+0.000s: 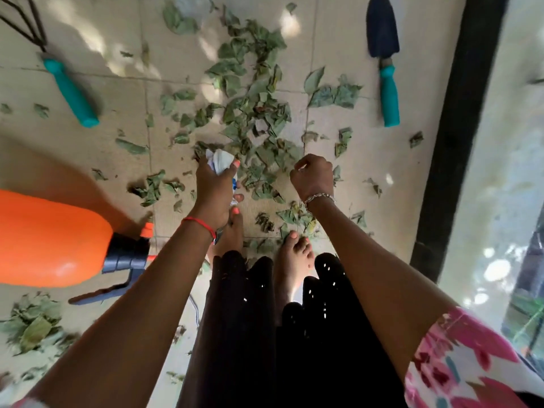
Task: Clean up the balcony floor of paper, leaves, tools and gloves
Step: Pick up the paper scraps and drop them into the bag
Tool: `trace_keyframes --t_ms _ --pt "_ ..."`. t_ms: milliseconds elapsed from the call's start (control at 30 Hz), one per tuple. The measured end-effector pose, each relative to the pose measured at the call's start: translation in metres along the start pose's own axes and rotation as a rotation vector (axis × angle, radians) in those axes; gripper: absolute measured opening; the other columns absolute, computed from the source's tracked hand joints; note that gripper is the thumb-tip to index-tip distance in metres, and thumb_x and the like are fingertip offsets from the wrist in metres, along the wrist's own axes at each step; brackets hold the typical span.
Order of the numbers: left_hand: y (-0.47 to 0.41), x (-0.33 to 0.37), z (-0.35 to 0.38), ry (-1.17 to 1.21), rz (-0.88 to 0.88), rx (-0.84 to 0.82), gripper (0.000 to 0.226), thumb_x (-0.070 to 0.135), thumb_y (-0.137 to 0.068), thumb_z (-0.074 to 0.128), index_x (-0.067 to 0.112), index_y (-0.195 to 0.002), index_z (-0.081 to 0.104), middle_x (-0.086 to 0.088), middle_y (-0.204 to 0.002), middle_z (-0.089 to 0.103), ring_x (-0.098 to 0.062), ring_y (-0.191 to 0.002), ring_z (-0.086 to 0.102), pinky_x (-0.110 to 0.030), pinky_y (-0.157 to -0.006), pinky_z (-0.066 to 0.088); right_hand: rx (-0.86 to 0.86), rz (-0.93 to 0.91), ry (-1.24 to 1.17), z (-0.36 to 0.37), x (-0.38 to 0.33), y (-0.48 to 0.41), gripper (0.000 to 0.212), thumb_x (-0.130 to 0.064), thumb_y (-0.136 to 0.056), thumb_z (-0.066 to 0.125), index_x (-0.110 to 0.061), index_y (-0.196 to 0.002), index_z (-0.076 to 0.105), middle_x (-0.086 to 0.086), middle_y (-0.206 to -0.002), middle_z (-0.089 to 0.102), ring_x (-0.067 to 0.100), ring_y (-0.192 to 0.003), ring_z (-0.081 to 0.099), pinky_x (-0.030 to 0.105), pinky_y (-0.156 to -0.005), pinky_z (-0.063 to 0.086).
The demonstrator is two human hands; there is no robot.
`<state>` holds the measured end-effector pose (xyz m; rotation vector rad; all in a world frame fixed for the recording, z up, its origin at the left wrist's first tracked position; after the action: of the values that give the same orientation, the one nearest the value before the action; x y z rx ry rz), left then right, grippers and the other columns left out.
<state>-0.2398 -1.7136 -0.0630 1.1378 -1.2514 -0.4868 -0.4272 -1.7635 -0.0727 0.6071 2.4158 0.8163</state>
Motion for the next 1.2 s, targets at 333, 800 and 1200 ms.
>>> trace_keyframes --t_ms 333,800,1200 --pt "0.035 -0.028 -0.006 -0.086 -0.033 -0.049 0.042 0.007 -0.095 0.052 0.0 -0.133 0.035 -0.012 -0.079 0.05 -0.013 -0.044 0.043 -0.011 -0.036 0.03 -0.101 -0.016 -0.061 -0.008 0.032 0.044 0.028 -0.016 -0.077 0.073 0.011 -0.075 0.067 0.002 -0.051 0.047 0.004 -0.045 0.037 0.009 -0.045 0.034" --pt "0.178 -0.024 -0.046 -0.115 -0.029 -0.064 0.055 0.009 -0.093 0.056 0.016 -0.141 0.03 -0.011 -0.107 0.047 -0.019 -0.064 0.044 -0.022 -0.052 0.028 -0.174 0.04 0.14 -0.057 0.045 0.165 0.047 -0.035 -0.082 0.062 -0.013 -0.051 0.036 0.013 -0.071 0.054 0.021 -0.068 0.048 0.029 -0.064 0.041" --pt "0.267 -0.034 -0.081 -0.247 0.053 -0.093 0.058 0.008 -0.095 0.051 0.012 -0.146 0.024 -0.013 -0.145 0.038 -0.001 -0.038 0.047 -0.011 -0.034 0.032 -0.084 -0.018 0.15 -0.085 0.047 0.282 0.04 -0.035 -0.085 0.051 0.002 -0.096 0.061 0.022 -0.102 0.062 0.036 -0.096 0.059 0.033 -0.074 0.044"
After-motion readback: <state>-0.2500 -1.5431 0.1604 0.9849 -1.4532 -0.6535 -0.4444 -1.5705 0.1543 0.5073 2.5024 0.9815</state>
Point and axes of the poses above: each hand's wrist, its own y-axis away from the middle knuckle, its own z-axis out of the palm, x = y × z, the point moved 6 cm from there along -y, towards the middle knuckle
